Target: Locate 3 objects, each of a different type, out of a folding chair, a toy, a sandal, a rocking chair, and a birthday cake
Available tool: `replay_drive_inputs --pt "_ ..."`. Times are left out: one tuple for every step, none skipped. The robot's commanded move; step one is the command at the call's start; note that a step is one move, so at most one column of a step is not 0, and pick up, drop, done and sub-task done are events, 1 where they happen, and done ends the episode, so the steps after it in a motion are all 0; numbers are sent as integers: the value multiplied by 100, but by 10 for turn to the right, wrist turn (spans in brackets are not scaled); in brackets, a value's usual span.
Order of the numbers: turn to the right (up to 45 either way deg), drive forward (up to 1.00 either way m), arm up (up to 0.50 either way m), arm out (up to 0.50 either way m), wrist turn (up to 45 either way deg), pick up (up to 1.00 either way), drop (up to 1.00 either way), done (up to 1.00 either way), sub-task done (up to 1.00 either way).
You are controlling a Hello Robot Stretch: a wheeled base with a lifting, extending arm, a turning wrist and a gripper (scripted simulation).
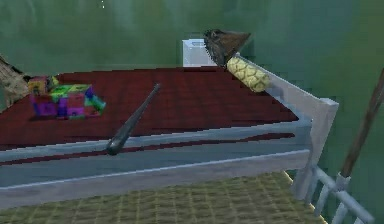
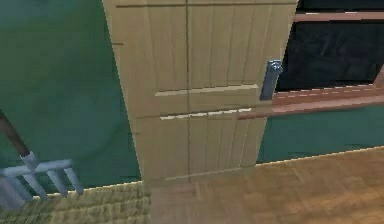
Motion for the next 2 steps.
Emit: replay_drive_inputs --pt "0 40 0 0 0 0 0 0 0" --pt "-390 0 0 0 0 0 0 0 0"
